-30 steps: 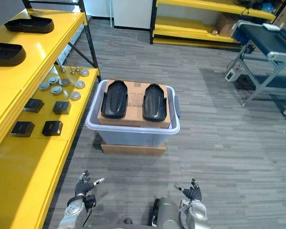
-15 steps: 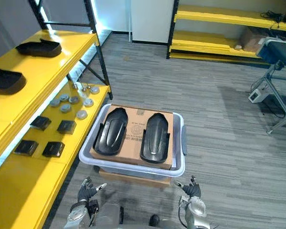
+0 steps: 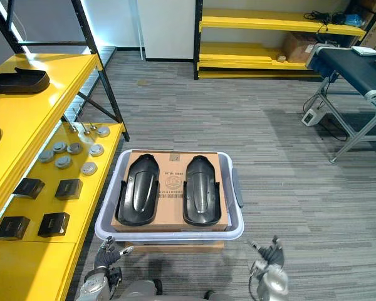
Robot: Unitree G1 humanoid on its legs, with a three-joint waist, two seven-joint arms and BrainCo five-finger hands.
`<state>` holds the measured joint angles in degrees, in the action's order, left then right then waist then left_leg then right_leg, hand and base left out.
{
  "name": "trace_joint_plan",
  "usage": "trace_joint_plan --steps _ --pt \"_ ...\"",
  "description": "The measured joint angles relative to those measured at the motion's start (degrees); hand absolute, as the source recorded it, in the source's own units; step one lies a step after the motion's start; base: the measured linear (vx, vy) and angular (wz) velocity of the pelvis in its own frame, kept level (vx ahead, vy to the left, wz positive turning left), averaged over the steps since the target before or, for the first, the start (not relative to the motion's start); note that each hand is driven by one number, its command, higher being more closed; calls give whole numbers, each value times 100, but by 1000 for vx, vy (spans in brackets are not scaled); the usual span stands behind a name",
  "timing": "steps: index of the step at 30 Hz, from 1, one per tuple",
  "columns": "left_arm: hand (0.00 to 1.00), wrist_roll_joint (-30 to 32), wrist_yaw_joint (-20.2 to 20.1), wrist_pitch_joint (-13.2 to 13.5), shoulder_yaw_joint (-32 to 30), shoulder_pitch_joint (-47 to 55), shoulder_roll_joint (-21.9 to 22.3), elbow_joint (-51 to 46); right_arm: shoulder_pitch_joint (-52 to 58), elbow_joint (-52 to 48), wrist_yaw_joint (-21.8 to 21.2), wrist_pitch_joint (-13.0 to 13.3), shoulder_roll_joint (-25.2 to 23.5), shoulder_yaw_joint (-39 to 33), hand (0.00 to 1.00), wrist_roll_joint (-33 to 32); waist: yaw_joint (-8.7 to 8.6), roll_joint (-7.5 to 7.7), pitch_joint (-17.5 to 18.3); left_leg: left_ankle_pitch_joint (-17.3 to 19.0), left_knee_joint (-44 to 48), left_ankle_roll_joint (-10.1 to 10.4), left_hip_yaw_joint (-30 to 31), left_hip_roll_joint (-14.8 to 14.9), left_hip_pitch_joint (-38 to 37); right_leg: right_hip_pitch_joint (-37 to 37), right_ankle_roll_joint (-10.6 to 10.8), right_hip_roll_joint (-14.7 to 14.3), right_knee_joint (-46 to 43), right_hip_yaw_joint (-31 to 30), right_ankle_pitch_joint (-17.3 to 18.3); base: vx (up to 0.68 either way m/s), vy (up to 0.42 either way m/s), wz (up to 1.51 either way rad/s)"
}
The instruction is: Walk over and take plastic housings, then place them on the shelf
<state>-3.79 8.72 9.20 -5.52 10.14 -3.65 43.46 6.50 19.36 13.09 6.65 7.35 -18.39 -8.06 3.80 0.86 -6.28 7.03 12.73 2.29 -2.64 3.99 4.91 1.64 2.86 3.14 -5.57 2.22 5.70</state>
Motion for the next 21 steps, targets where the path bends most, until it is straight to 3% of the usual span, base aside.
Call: trace_joint_plan --steps 4,11,21 --pt "0 1 -6 0 154 178 -7 2 -165 -503 74 73 34 211 0 459 3 11 5 -118 -228 -67 59 -103 -50 21 15 15 84 4 -15 96 3 8" --pt "0 1 -100 15 156 222 -71 5 -495 -469 99 2 43 619 0 1464 4 -11 -11 -309 -498 -128 334 -164 -50 40 9 25 184 102 -152 31 0 16" --pt "0 -8 -76 29 275 82 -114 -51 -1832 983 565 -600 93 933 0 2380 37 -63 -536 -986 -1132 -140 800 -419 232 -321 108 234 204 364 -266 -121 28 23"
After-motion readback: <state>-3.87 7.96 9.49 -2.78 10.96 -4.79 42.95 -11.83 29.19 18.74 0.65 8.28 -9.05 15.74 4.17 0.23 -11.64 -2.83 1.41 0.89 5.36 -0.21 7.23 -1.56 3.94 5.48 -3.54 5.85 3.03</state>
